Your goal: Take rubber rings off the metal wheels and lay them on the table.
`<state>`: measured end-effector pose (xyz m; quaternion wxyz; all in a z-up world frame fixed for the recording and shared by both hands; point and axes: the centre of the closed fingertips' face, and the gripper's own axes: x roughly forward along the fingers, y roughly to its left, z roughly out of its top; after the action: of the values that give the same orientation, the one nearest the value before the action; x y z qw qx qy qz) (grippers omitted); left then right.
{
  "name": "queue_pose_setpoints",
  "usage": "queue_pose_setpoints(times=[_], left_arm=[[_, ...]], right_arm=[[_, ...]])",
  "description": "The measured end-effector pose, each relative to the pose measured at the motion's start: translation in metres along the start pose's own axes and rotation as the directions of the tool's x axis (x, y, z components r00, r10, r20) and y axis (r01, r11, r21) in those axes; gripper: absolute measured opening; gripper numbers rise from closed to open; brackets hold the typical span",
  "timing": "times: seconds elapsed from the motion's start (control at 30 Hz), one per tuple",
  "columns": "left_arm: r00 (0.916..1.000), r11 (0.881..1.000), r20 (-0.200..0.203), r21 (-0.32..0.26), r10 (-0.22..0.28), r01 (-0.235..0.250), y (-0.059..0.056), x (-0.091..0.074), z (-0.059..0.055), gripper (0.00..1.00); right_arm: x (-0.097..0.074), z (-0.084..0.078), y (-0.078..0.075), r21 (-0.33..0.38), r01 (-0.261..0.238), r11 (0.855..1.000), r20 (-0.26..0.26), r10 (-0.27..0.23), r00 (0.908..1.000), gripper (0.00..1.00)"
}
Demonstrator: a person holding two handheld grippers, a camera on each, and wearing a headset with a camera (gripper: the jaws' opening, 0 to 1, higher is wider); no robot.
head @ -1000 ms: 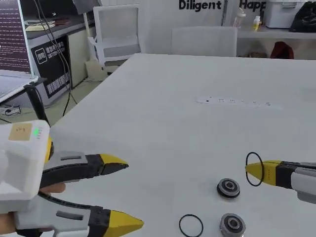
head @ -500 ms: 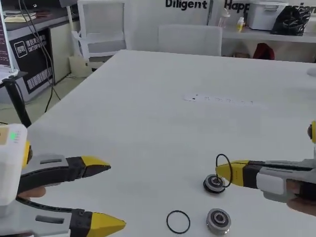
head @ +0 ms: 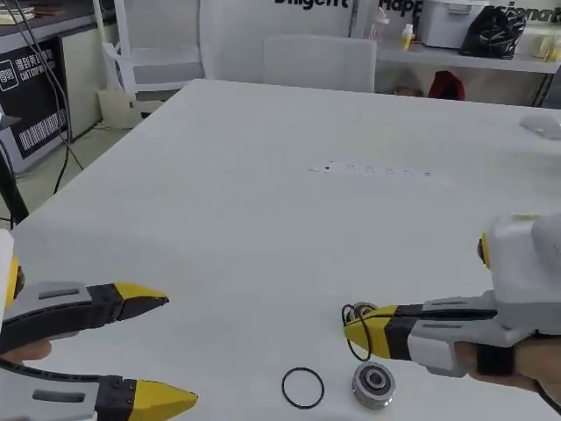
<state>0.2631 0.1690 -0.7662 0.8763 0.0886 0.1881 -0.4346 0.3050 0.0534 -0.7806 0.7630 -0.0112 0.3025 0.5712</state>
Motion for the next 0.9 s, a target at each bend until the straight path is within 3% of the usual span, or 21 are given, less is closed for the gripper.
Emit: queue_pose_setpoints(times=[0.2,0.33,0.77,0.9], left_arm=[[0.9998,1.0,-0.006,-0.015,-0.018,0.018,-0.002,0.002,-0.007,0.62],[0.9997,0.999,-0.007,-0.023,-0.025,0.025,-0.002,0.004,-0.01,0.62],[0.999,0.998,-0.019,-0.047,-0.041,0.04,0.0,0.005,-0.018,0.62],[0.9995,0.998,-0.005,-0.062,-0.03,0.03,0.002,0.006,-0.017,0.61]], right_arm=[[0.005,-0.005,-0.004,-0.039,0.023,0.999,-0.045,-0.025,0.9987,0.0],[0.008,-0.016,-0.009,-0.108,0.047,0.993,-0.113,-0.06,0.9918,0.0],[0.02,-0.012,-0.014,-0.171,0.04,0.984,-0.155,-0.067,0.9856,0.0],[0.028,-0.009,-0.013,-0.173,0.03,0.985,-0.161,-0.058,0.9852,0.0]])
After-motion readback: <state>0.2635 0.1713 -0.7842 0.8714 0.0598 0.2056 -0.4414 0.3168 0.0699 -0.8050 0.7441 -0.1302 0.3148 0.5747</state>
